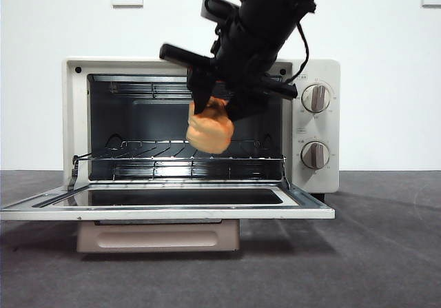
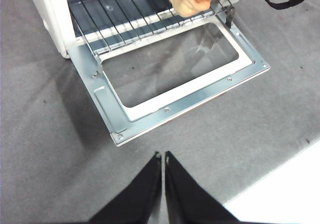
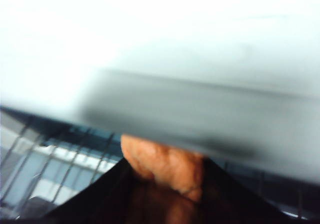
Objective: The left arm flap open the oven, the right arm pick bread and place it into oven, the left arm flap close the oven
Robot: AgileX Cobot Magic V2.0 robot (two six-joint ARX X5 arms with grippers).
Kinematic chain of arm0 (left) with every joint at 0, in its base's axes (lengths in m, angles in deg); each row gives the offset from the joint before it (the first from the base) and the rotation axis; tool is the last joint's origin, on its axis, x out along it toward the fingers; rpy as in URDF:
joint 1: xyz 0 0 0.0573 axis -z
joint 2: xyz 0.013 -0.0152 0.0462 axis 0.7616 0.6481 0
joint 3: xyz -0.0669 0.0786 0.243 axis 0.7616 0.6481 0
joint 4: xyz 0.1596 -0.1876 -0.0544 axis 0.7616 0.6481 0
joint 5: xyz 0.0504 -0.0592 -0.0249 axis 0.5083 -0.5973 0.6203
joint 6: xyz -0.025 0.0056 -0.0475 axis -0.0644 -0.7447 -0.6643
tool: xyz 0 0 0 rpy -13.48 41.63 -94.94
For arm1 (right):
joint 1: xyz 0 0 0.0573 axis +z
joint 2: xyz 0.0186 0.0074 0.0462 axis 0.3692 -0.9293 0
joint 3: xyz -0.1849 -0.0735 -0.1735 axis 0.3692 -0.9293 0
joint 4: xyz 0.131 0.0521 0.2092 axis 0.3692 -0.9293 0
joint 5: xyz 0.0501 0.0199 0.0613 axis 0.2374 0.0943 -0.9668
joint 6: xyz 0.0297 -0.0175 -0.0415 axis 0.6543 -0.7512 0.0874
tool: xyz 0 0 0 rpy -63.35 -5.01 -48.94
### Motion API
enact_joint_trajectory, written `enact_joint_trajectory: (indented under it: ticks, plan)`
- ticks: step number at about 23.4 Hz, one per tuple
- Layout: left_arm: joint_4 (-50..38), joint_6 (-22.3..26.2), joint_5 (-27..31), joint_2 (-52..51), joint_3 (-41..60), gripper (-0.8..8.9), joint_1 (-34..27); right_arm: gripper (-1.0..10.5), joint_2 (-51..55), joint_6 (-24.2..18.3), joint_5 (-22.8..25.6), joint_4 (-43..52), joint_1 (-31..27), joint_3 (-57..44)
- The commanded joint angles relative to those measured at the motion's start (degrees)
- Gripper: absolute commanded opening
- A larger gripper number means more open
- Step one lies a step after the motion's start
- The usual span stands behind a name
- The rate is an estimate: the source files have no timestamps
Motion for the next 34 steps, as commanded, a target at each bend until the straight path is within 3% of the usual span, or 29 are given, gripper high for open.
enact_joint_trajectory:
  ticks: [1, 6, 13, 26, 31, 34]
  plan:
    - [-0.4, 0.0, 0.1, 0.2, -0.4, 0.17, 0.2, 2.2, -1.9, 0.7, 0.9, 1.9, 0.3, 1.2]
    - [-0.4, 0.0, 0.1, 0.2, -0.4, 0.17, 0.2, 2.3, -2.9, 0.6, 0.6, 2.1, 0.2, 1.2]
    - [-0.4, 0.0, 0.1, 0.2, -0.4, 0.17, 0.2, 4.4, -2.8, 0.6, 0.6, 1.7, 0.2, 1.2]
    - [-0.6, 0.1, 0.1, 0.2, -0.4, 0.17, 0.2, 4.5, 4.5, 0.2, -0.3, -3.6, 0.5, 1.2]
    - [-1.3, 0.5, 0.1, 0.2, -0.3, 0.17, 0.2, 4.5, 11.2, -2.5, -5.0, -10.5, 1.1, 1.2]
    - [-2.0, 0.7, 0.2, 0.2, -0.3, 0.17, 0.2, 4.5, 15.9, -6.8, -8.0, -15.5, 1.5, 1.2]
